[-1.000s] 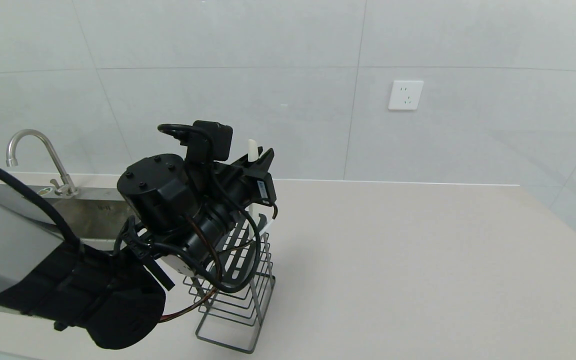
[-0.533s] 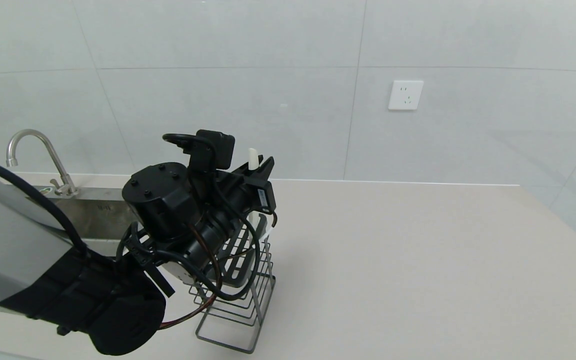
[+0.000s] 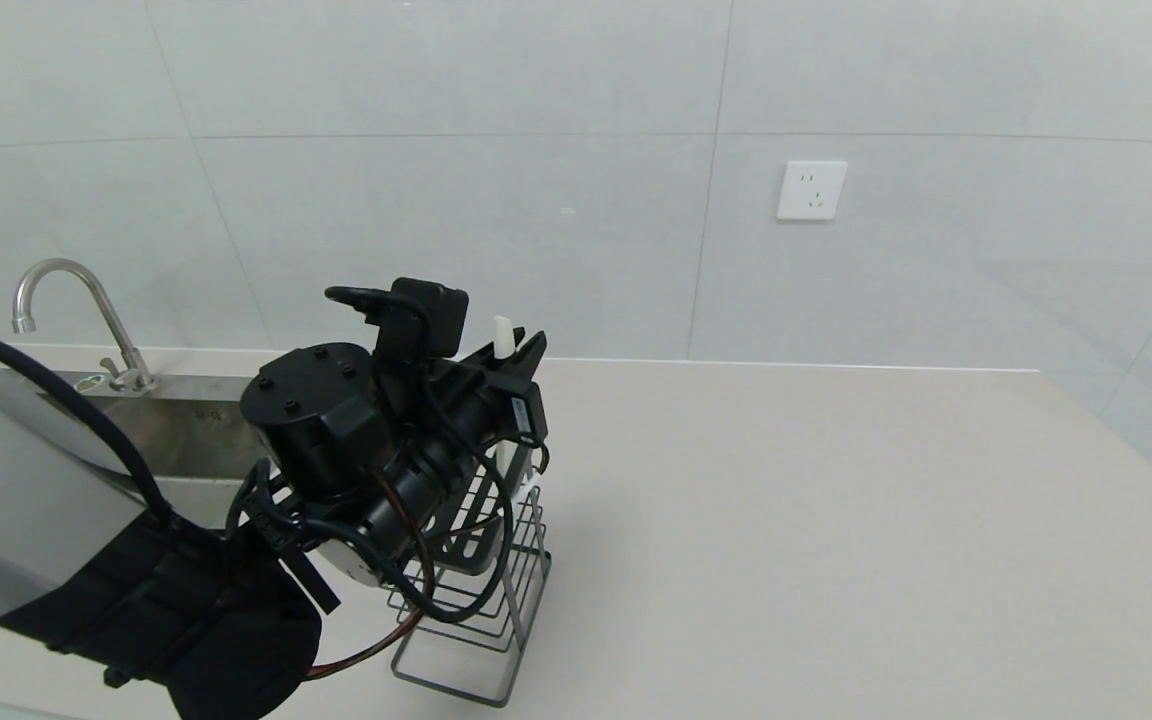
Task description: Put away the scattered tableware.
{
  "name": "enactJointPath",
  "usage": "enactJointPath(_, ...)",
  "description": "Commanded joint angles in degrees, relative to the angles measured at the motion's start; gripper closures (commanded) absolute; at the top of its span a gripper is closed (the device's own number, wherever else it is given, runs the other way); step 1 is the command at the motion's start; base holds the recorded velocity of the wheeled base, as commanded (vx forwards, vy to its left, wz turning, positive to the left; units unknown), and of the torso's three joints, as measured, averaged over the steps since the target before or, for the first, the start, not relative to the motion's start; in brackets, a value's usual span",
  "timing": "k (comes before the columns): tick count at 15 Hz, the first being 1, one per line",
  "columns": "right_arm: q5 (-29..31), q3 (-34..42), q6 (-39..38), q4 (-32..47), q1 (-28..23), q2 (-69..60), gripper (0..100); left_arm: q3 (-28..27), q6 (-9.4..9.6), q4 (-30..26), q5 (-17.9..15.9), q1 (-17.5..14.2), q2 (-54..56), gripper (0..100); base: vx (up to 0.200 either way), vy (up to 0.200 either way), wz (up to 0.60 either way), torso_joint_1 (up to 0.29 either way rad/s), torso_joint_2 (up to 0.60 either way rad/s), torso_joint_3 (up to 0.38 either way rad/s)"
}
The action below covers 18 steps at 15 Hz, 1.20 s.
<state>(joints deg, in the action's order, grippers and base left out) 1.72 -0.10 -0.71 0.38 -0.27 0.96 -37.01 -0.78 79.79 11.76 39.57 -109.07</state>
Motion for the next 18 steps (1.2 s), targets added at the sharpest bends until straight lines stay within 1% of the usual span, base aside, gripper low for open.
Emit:
enactJointPath(1, 0.04, 0.01, 0.00, -0.03, 0.00, 0.09, 100, 0.36, -0.01, 0.11, 0.01, 0.07, 0.00, 100, 0.000, 0.000, 0.00, 0.000, 0.00, 0.000)
enactJointPath(5, -0.05, 0.01, 0.00, -0.03, 0.00, 0.09, 100, 0.80, -0.01, 0.11, 0.01, 0.07, 0.17, 100, 0.000, 0.000, 0.00, 0.000, 0.00, 0.000)
enactJointPath(7, 0.04, 0.01, 0.00, -0.03, 0.00, 0.09, 100, 2.91, -0.01, 0.54, -0.07, 0.07, 0.26, 100, 0.000, 0.000, 0.00, 0.000, 0.00, 0.000)
enactJointPath(17, 0.04, 0.01, 0.00, -0.03, 0.00, 0.09, 100, 3.26, -0.01, 0.72, -0.16, 0.16, -0.44, 100, 0.000, 0.000, 0.00, 0.000, 0.00, 0.000)
enactJointPath(18, 0.04, 0.01, 0.00, -0.03, 0.00, 0.09, 100, 3.17, -0.01, 0.72, -0.16, 0.07, -0.44, 0, 0.000, 0.000, 0.00, 0.000, 0.00, 0.000)
